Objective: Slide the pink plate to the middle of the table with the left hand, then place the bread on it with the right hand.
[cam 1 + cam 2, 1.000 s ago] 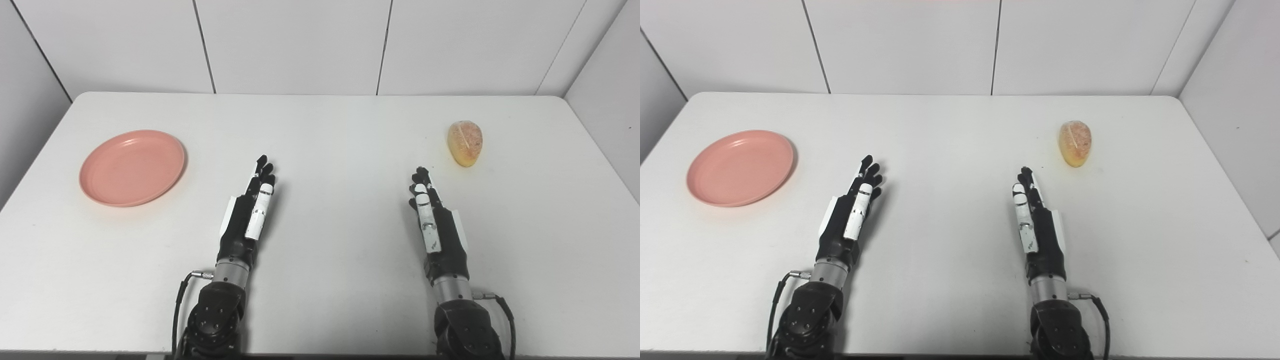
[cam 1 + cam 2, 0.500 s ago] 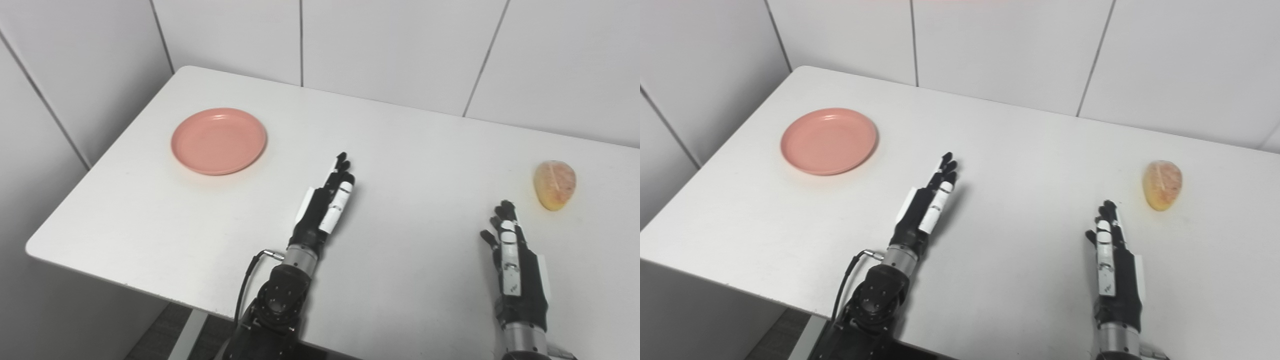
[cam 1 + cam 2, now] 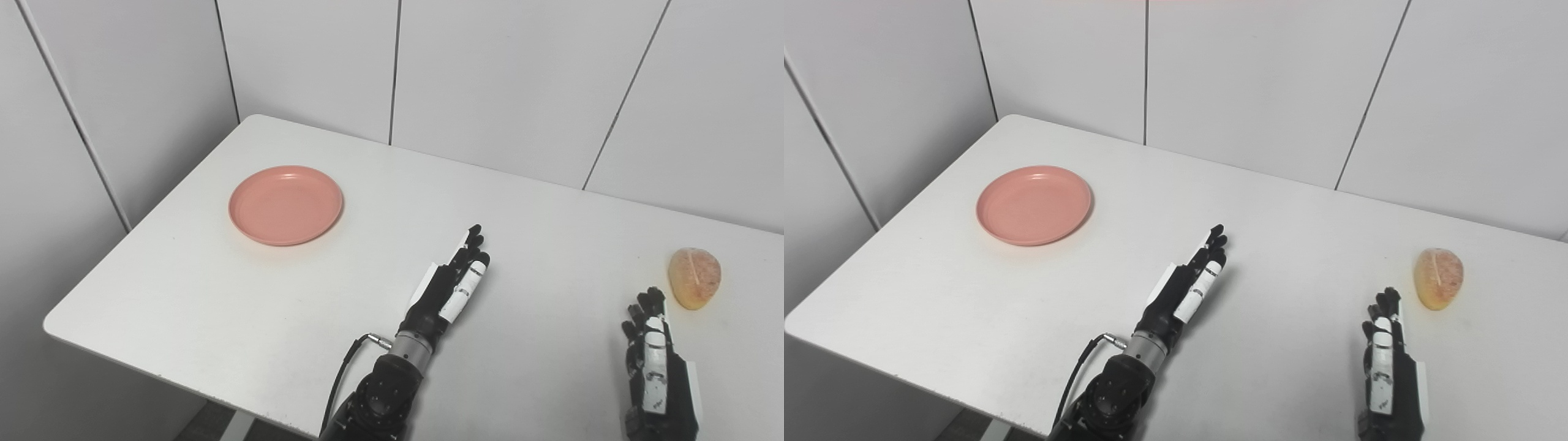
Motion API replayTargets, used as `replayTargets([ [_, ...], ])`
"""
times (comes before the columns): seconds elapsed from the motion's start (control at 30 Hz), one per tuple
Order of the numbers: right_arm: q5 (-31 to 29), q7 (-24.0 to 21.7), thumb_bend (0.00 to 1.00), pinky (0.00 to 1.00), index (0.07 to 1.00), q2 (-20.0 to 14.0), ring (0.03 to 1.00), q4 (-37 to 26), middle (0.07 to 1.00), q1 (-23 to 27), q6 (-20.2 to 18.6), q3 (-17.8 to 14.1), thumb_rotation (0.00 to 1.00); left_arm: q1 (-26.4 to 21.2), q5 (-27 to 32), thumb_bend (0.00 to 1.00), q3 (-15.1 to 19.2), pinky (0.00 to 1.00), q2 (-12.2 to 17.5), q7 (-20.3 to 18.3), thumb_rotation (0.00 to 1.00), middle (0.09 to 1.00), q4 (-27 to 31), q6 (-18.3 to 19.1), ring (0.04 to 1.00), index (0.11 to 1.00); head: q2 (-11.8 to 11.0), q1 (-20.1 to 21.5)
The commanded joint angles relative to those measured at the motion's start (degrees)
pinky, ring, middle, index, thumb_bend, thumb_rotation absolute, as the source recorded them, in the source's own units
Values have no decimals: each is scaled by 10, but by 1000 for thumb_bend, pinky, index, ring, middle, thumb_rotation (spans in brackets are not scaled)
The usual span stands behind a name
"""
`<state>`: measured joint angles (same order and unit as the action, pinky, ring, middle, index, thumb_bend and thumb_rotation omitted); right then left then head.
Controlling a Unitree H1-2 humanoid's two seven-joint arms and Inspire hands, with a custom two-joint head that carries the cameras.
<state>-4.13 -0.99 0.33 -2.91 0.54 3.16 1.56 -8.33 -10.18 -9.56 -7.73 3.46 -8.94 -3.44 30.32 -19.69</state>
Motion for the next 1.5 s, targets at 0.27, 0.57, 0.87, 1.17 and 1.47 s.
replayTargets([
  [0.27,0,-6,168,1000,993,0,999,3,994,2,13,-2,1000,10,-1,361,4,967,1,5,1000,989,-10,-8,984,989,-1,-1],
  [0.57,9,2,142,1000,988,9,990,5,986,4,14,0,1000,3,-3,332,7,948,8,-1,1000,990,17,-4,977,991,-6,-6],
  [0.87,26,13,111,1000,972,16,978,5,975,5,14,0,1000,-9,27,322,25,951,9,-19,1000,977,92,54,965,981,-13,-18],
  [1.17,22,12,99,1000,971,20,979,10,973,7,20,-2,1000,-47,54,372,42,976,26,-44,1000,982,175,121,972,976,-14,-22],
  [1.47,23,15,101,1000,968,24,978,6,971,7,9,-2,1000,-91,62,418,66,944,61,-49,1000,967,227,150,956,954,-12,-21],
])
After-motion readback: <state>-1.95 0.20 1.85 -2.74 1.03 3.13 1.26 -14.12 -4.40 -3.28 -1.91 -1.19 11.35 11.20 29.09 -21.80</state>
